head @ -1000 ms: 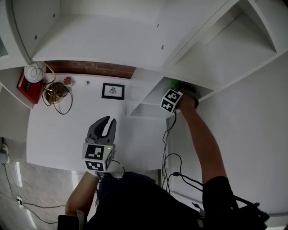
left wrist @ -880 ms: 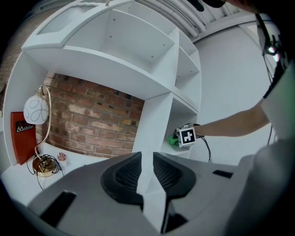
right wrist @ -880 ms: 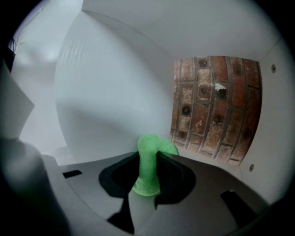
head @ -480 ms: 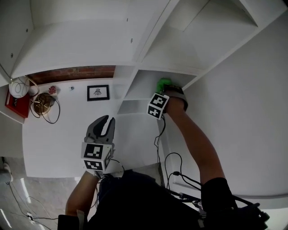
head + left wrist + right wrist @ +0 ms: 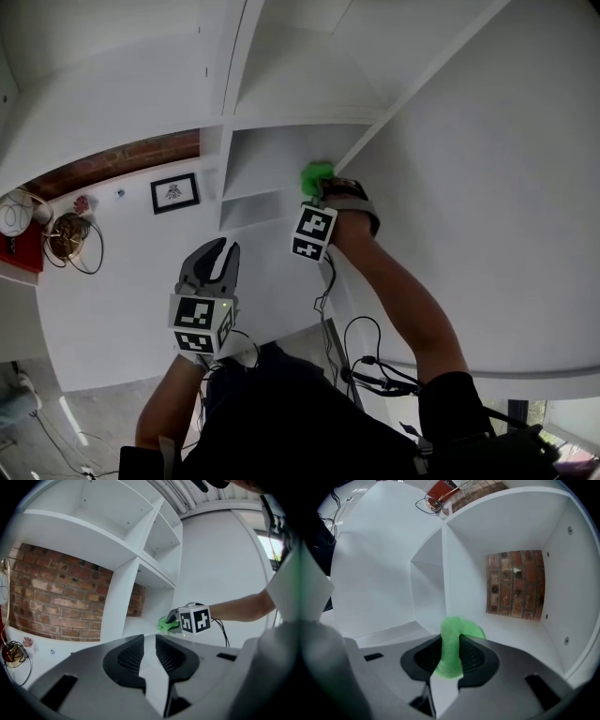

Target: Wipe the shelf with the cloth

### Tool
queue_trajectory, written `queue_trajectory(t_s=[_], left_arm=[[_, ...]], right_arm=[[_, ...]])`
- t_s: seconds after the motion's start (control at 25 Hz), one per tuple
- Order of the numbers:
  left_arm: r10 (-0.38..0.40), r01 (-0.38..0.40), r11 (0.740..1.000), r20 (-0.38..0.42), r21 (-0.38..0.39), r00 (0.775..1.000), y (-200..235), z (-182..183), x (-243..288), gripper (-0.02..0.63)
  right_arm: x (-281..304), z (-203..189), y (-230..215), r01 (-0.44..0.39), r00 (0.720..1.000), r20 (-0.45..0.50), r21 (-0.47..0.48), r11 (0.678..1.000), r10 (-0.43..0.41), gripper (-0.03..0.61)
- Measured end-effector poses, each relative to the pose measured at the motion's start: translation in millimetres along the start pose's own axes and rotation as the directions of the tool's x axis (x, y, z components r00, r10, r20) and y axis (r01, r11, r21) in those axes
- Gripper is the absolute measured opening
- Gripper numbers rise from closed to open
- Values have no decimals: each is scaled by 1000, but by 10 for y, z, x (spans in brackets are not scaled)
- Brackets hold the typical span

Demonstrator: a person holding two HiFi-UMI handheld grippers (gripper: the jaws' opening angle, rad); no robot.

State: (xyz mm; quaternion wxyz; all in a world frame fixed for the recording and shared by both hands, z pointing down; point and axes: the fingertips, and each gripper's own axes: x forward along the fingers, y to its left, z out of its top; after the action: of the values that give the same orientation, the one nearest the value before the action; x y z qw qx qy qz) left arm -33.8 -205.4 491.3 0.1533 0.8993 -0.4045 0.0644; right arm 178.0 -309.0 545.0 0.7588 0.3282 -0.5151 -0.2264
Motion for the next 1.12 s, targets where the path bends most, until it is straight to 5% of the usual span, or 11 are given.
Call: queue_trajectory(t_s=[0.44, 0.76, 0.88, 1.04, 1.12], left_arm=[[-49, 49, 998, -23, 31, 999, -273, -10, 109, 77], [-19, 19, 999, -6, 37, 1000, -271, 88, 111, 77], [18, -18, 999, 20, 37, 1000, -178, 198, 55, 77], [81, -83, 996, 55, 38, 995, -17, 354, -62, 77], [107, -110, 993, 71, 44, 992, 41, 431, -120, 77]], right_arm=[[-222, -374, 307, -48, 999, 31, 133, 990, 44, 95], [-450, -357, 240, -68, 981, 195, 352, 934, -2, 96], [-588, -261, 176, -169, 944, 330, 506, 846, -9, 97], [-891, -9, 25, -366, 831, 552, 636, 680, -69, 98], [-1041, 97, -61, -423, 777, 618, 650, 631, -116, 98]])
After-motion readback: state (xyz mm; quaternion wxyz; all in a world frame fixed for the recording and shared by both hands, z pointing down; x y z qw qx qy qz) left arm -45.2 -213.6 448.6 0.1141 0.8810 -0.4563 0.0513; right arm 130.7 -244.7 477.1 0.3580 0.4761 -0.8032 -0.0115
